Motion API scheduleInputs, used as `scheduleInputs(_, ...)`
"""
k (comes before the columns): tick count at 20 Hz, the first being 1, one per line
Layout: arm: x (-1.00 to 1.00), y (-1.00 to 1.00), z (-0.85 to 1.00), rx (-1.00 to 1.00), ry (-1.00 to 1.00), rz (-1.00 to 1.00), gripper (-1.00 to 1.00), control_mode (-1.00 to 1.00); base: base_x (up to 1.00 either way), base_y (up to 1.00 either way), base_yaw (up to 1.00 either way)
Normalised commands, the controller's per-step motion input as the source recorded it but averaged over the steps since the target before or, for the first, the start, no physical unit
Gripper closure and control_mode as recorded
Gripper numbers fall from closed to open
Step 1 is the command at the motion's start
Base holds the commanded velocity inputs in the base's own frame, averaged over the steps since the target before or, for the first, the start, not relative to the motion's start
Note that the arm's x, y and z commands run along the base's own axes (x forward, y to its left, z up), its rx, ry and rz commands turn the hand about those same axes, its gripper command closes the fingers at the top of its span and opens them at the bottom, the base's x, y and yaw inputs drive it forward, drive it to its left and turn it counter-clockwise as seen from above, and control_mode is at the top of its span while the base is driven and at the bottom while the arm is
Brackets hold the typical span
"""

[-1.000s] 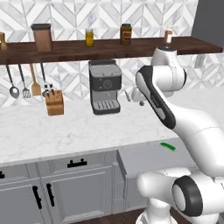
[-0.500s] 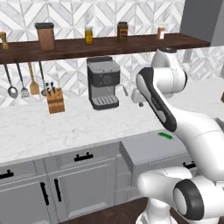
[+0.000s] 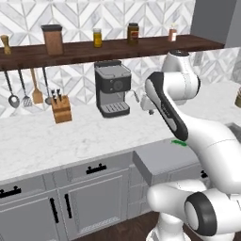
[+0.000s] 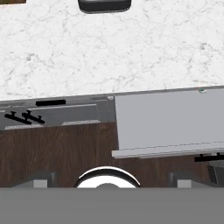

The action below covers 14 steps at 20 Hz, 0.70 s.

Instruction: Pick up the knife from the drawer and place it on the cutting board. Then place the meat from the plate to the cutting board.

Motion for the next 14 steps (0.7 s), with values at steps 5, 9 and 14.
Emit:
scheduleInputs(5,0.0,-0.02,-0.07,0.0,0.0,-0.03,-1.0,-1.0,0.04,0.01,-0.13)
scheduleInputs(9,-0.02,-0.76,-0.43,0.07,0.0,-0.08,-1.0,-1.0,0.0,0.0,0.0)
scheduleInputs(14,0.06,-1.0,-0.77,0.15,0.07,-0.02,-1.0,-1.0,0.0,0.0,0.0)
